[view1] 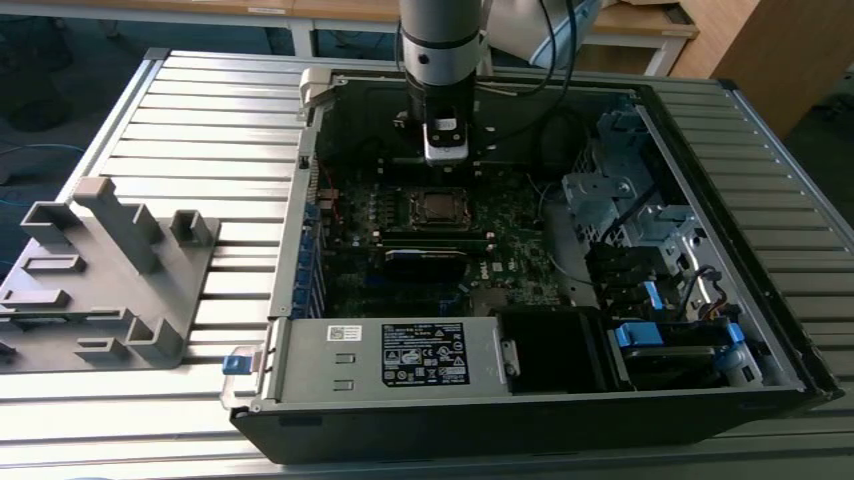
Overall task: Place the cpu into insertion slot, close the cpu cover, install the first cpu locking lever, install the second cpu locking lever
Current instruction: 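Install the first cpu locking lever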
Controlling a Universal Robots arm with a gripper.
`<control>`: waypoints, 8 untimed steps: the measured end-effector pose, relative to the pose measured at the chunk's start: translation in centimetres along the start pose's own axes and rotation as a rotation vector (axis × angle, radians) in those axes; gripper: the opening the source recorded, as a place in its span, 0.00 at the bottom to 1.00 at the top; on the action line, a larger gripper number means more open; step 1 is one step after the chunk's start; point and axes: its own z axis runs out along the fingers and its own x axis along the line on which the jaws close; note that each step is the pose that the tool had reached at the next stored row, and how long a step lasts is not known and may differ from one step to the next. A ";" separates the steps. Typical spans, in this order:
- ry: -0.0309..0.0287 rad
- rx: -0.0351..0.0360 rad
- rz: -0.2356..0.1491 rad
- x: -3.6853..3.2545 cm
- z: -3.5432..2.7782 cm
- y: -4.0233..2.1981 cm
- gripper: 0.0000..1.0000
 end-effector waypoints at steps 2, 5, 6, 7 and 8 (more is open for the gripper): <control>0.0000 0.0004 0.000 0.00 0.00 0.00 0.11; 0.0000 0.0008 0.000 0.00 0.00 0.00 0.11; 0.0004 0.0007 -0.003 0.00 0.01 0.00 0.11; 0.0012 0.0003 -0.011 0.00 0.03 0.00 0.11; 0.0024 -0.0001 -0.022 -0.01 0.06 0.00 0.11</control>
